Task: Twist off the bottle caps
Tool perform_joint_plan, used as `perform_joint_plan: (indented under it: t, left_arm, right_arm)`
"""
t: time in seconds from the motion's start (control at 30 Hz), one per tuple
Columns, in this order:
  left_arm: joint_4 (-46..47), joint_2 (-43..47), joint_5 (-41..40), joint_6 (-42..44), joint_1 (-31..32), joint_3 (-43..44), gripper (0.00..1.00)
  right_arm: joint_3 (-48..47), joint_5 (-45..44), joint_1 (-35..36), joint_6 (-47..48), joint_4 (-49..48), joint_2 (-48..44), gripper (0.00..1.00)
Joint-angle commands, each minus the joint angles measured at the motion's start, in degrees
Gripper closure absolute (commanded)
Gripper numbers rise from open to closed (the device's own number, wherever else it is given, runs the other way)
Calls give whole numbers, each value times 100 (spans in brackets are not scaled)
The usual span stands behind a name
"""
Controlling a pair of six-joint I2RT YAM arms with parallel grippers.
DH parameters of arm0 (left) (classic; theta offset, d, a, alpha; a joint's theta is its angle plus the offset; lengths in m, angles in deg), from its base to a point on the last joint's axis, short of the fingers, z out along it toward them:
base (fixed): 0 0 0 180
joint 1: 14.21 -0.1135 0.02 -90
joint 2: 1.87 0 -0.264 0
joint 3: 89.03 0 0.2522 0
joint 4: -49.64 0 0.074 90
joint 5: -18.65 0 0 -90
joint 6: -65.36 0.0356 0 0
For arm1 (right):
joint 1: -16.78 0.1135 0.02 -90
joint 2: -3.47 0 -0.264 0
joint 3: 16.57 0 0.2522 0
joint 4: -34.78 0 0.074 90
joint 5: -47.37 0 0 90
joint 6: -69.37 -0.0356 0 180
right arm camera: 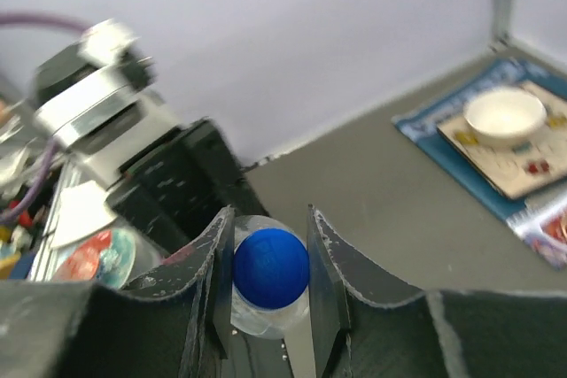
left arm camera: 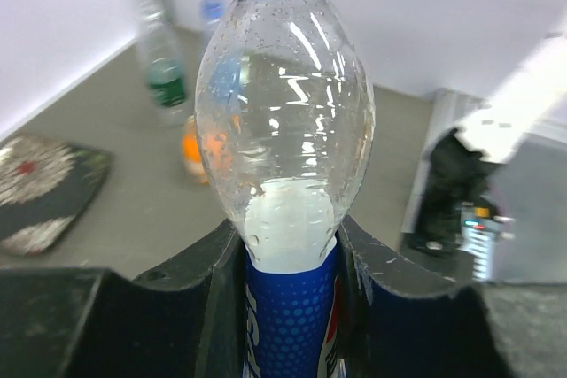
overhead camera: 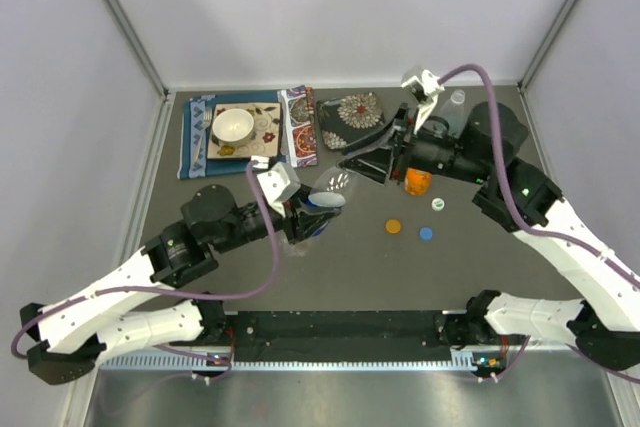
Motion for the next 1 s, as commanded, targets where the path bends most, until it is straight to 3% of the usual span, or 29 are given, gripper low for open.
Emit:
perform_joint_plan:
  t: [0.0, 0.2, 0.33, 0.63, 0.9, 0.97]
  left_arm:
    - [518, -32, 2675, -700, -413, 393, 69]
    - [1379, -138, 4846, -1868, -1310, 314, 69]
    - [2231, -260, 5489, -2563, -1531, 147, 69]
    - [3744, -665, 6080, -3662, -1557, -169, 68]
    - [3298, -665, 6159, -3286, -1557, -117, 68]
    - [2937, -630, 6106, -3032, -1557, -64, 69]
  right_arm:
    - [-34, 2472, 57, 743, -811, -395, 100]
    - [-288, 4380, -145, 857, -776, -361, 100]
    - [-315, 5286, -163, 936, -759, -335, 100]
    - [-218, 6306, -312, 1428, -767, -194, 100]
    - [1, 6377, -374, 1499, -767, -194, 100]
    - [63, 6263, -470, 1446, -767, -238, 91]
